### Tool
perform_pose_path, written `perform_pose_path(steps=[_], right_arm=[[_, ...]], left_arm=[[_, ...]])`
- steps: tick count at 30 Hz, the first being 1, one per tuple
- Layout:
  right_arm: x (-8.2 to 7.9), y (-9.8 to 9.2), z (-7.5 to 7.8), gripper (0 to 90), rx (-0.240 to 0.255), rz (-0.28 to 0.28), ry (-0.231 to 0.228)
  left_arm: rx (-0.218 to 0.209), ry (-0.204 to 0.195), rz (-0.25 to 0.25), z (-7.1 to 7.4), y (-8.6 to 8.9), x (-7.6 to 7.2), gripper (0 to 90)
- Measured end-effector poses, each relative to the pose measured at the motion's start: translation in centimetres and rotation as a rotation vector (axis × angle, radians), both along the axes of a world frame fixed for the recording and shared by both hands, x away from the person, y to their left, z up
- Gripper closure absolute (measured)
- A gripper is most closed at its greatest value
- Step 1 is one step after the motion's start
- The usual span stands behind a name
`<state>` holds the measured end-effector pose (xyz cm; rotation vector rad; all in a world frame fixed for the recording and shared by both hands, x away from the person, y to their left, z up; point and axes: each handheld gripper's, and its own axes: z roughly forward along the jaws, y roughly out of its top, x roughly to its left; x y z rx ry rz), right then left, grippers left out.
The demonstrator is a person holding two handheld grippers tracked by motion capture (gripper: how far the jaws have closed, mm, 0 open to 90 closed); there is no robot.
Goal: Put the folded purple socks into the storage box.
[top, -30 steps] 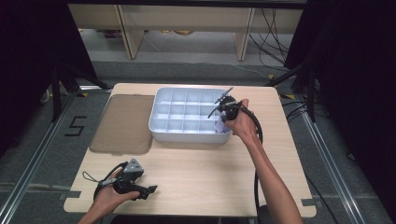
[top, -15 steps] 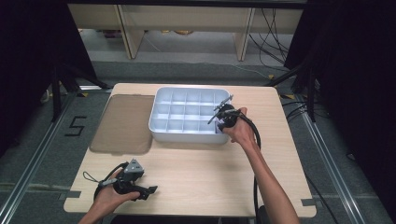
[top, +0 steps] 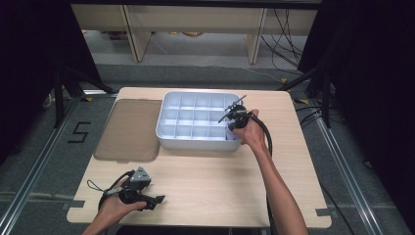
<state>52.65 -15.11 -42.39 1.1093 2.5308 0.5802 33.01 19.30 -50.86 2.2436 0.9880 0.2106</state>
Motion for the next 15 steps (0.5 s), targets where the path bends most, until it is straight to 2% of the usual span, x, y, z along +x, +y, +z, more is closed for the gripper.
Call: perform_pose_path(steps=[2, 9, 12, 13, 14, 15], right_arm=[[0.0, 0.3, -0.6, 85.6, -0.021, 0.015, 0.029], [0.8, 1.1, -2.2, 85.9, -0.085, 0.016, 0.075], [1.0, 1.2, -2.4, 86.0, -0.088, 0.011, 0.085], [1.1, 1.1, -2.4, 86.0, -0.089, 0.011, 0.093], [1.2, 1.0, -2.5, 86.0, -0.084, 0.015, 0.092], [1.2, 1.0, -2.6, 86.0, -0.081, 0.011, 0.095]], left_arm=[[-0.001, 0.002, 0.0, 0.0, 0.0, 0.0, 18.7], [0.008, -0.017, 0.004, -0.1, -0.1, -0.1, 18.8], [0.012, -0.004, -0.013, 0.0, -0.1, -0.1, 18.8], [-0.005, 0.003, 0.0, -0.1, -0.2, -0.1, 18.8], [0.02, -0.004, -0.009, -0.1, -0.1, -0.1, 18.8], [0.011, -0.014, -0.001, -0.1, -0.2, -0.1, 18.8]])
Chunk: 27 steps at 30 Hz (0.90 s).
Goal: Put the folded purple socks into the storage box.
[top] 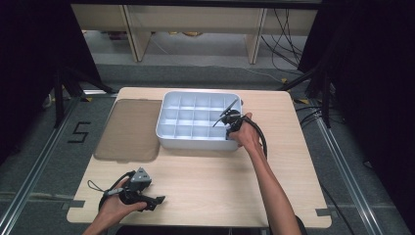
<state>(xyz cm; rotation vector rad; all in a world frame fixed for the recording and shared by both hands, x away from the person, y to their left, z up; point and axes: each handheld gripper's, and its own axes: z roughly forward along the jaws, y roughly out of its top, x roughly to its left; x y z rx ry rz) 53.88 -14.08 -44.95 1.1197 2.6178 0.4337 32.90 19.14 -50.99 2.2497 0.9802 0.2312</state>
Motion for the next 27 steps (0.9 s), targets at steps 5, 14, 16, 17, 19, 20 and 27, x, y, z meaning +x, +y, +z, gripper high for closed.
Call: perform_pose_path(steps=[5, 14, 16, 17, 19, 20, 27], right_arm=[[0.1, -0.1, 0.0, 84.4, 0.015, -0.013, 0.005], [-0.9, -2.0, 2.9, 68.3, 0.136, -0.05, -0.076], [-1.3, -2.2, 3.4, 67.4, 0.152, -0.054, -0.096], [-1.4, -2.3, 3.6, 67.0, 0.155, -0.044, -0.106], [-1.8, -2.3, 3.9, 66.0, 0.162, -0.041, -0.114], [-1.9, -2.3, 4.0, 65.4, 0.171, -0.034, -0.121], [-2.8, -2.2, 4.0, 59.3, 0.186, -0.018, -0.144]], left_arm=[[0.001, 0.007, -0.009, 0.1, 0.1, 0.0, 18.8], [-0.006, 0.004, -0.006, 0.2, 0.2, 0.1, 18.8], [-0.01, 0.002, -0.006, 0.2, 0.2, 0.1, 18.8], [-0.016, 0.003, -0.002, 0.2, 0.1, 0.0, 18.8], [-0.009, 0.001, -0.008, 0.3, 0.2, 0.0, 18.8], [-0.014, -0.007, 0.006, 0.2, 0.1, 0.0, 18.8], [-0.016, -0.005, -0.003, 0.2, 0.2, 0.1, 18.8]])
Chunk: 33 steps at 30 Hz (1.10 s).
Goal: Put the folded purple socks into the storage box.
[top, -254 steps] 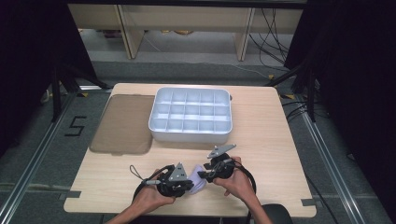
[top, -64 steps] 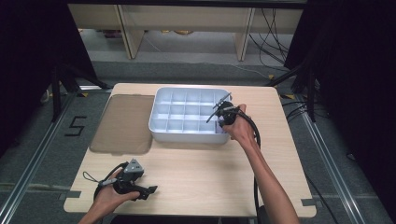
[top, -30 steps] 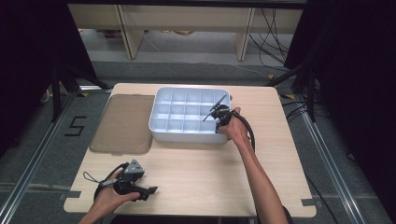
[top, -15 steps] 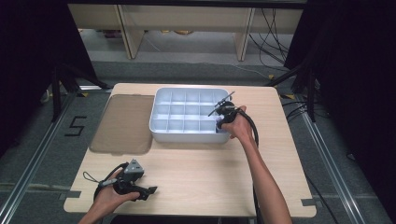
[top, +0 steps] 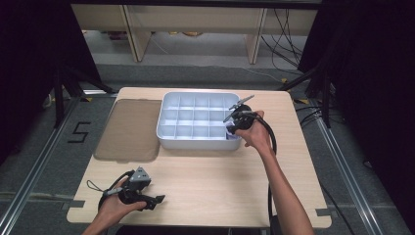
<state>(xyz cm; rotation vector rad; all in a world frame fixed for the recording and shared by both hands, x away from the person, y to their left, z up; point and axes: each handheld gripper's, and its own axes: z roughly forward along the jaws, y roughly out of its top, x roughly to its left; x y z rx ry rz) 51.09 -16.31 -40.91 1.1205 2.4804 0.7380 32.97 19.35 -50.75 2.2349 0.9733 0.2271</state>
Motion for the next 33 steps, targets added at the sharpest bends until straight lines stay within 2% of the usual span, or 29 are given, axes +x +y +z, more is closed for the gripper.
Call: perform_pose_path(steps=[2, 6, 7, 9, 10, 11, 15, 16, 17, 18, 19, 20, 22, 23, 24, 25, 27, 28, 32, 33], right_arm=[[-0.2, -0.1, 0.1, 56.5, 0.017, -0.007, -0.003], [-0.8, -0.2, 0.4, 53.2, 0.044, -0.008, -0.029], [-0.9, -0.3, 0.4, 52.2, 0.058, -0.005, -0.033], [-1.3, -0.3, 0.6, 50.1, 0.075, 0.005, -0.039], [-1.5, -0.1, 0.5, 49.6, 0.098, -0.01, -0.042], [-1.7, -0.2, 0.6, 48.9, 0.095, 0.006, -0.033], [-2.4, 0.1, 0.5, 46.1, 0.136, 0.001, -0.032], [-2.5, 0.1, 0.5, 45.4, 0.133, 0.007, -0.035], [-2.7, 0.3, 0.4, 44.6, 0.144, 0.005, -0.041], [-2.8, 0.2, 0.5, 44.1, 0.133, 0.021, -0.041], [-3.0, 0.3, 0.4, 43.9, 0.152, 0.012, -0.059], [-3.2, 0.3, 0.6, 43.5, 0.147, 0.019, -0.043], [-3.5, 0.4, 0.4, 41.9, 0.172, 0.018, -0.06], [-3.6, 0.3, 0.4, 41.1, 0.168, 0.039, -0.065], [-3.8, 0.4, 0.3, 40.2, 0.177, 0.034, -0.077], [-4.1, 0.4, 0.4, 39.5, 0.188, 0.029, -0.065], [-4.6, 0.4, 0.2, 38.8, 0.219, 0.03, -0.097], [-4.9, 0.4, 0.3, 37.7, 0.226, 0.029, -0.079], [-6.0, 0.5, 0.0, 36.4, 0.266, 0.044, -0.103], [-6.3, 0.6, -0.2, 36.0, 0.279, 0.034, -0.086]], left_arm=[[-0.001, 0.002, 0.019, -0.1, 0.0, 0.0, 18.8], [0.0, 0.002, 0.014, -0.1, 0.0, 0.0, 18.8], [0.012, -0.001, -0.006, 0.0, 0.0, 0.0, 18.8], [0.01, -0.001, -0.005, 0.0, 0.0, 0.0, 18.8], [0.007, -0.001, -0.004, 0.0, 0.0, 0.0, 18.9], [0.008, -0.001, -0.004, 0.0, 0.0, 0.0, 18.9], [-0.003, -0.002, 0.004, 0.0, 0.0, -0.1, 19.0], [0.009, 0.004, -0.007, 0.1, 0.1, 0.0, 19.0], [-0.003, 0.002, 0.009, 0.0, 0.0, -0.1, 19.0], [-0.003, 0.0, 0.012, 0.0, 0.0, -0.1, 19.0], [-0.004, 0.0, 0.011, 0.0, 0.0, -0.1, 19.0], [-0.004, 0.0, 0.01, 0.0, 0.0, -0.1, 19.1], [0.0, -0.004, 0.008, 0.1, 0.0, 0.0, 19.1], [0.0, -0.005, 0.007, 0.1, 0.0, 0.0, 19.1], [-0.004, -0.002, 0.012, 0.1, 0.0, -0.1, 19.1], [-0.006, -0.002, 0.012, 0.1, 0.0, -0.1, 19.1], [-0.001, -0.008, 0.008, 0.1, 0.1, 0.0, 19.1], [-0.002, -0.005, 0.007, 0.1, 0.1, 0.0, 19.1], [0.001, -0.012, 0.001, 0.1, 0.1, 0.0, 19.1], [-0.004, -0.007, 0.011, 0.1, 0.0, 0.0, 19.1]])
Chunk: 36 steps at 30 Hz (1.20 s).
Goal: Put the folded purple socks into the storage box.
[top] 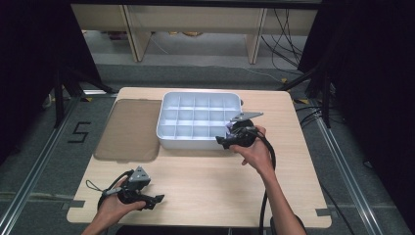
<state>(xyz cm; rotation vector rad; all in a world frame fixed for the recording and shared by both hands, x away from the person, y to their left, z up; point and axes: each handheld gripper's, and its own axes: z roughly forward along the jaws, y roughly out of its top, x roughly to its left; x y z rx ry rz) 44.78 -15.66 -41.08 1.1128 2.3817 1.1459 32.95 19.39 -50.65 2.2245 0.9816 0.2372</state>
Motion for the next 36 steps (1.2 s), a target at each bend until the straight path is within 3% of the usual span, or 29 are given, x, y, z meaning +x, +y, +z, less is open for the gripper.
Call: perform_pose_path(steps=[1, 5, 6, 7, 10, 12, 18, 19, 23, 25, 26, 29, 36], right_arm=[[0.0, 0.0, -0.2, 35.4, -0.02, 0.021, -0.005], [-0.6, -0.1, -0.5, 35.2, 0.015, 0.018, 0.005], [-0.6, -0.2, -0.7, 35.2, 0.018, 0.016, -0.014], [-0.8, -0.3, -0.5, 35.2, 0.015, 0.019, 0.01], [-1.1, -0.3, -0.8, 34.7, 0.017, 0.022, -0.001], [-1.2, -0.3, -0.8, 33.7, 0.03, 0.036, 0.004], [-2.0, -0.1, -1.2, 31.3, 0.015, 0.04, 0.012], [-2.1, 0.1, -1.4, 31.1, 0.034, 0.031, 0.003], [-2.3, 0.2, -1.4, 29.8, 0.005, 0.041, 0.022], [-2.6, 0.5, -1.4, 29.4, 0.027, 0.033, 0.033], [-2.5, 0.4, -1.4, 29.3, 0.015, 0.055, 0.01], [-3.0, 0.7, -1.2, 28.9, 0.018, 0.053, 0.005], [-3.8, 1.0, -1.9, 27.3, 0.018, 0.07, 0.034]], left_arm=[[0.004, -0.002, -0.002, 0.0, 0.0, 0.0, 19.1], [0.021, -0.015, -0.01, 0.1, 0.1, 0.0, 19.1], [0.017, -0.017, -0.013, 0.1, 0.1, 0.0, 19.1], [0.019, -0.019, -0.009, 0.1, 0.1, 0.0, 19.1], [0.004, -0.016, -0.004, 0.2, 0.1, -0.1, 19.1], [0.029, -0.022, -0.015, 0.2, 0.1, 0.0, 19.1], [0.012, -0.02, -0.018, 0.3, -0.2, -0.3, 19.1], [0.006, -0.02, -0.02, 0.3, -0.2, -0.4, 19.1], [0.007, -0.028, -0.021, 0.4, -0.1, -0.3, 19.1], [0.005, -0.026, -0.019, 0.4, -0.1, -0.3, 19.1], [0.007, -0.026, -0.019, 0.4, -0.1, -0.3, 19.1], [0.007, -0.025, -0.022, 0.4, -0.1, -0.4, 19.1], [-0.01, -0.025, -0.006, 0.5, 0.0, -0.3, 17.5]])
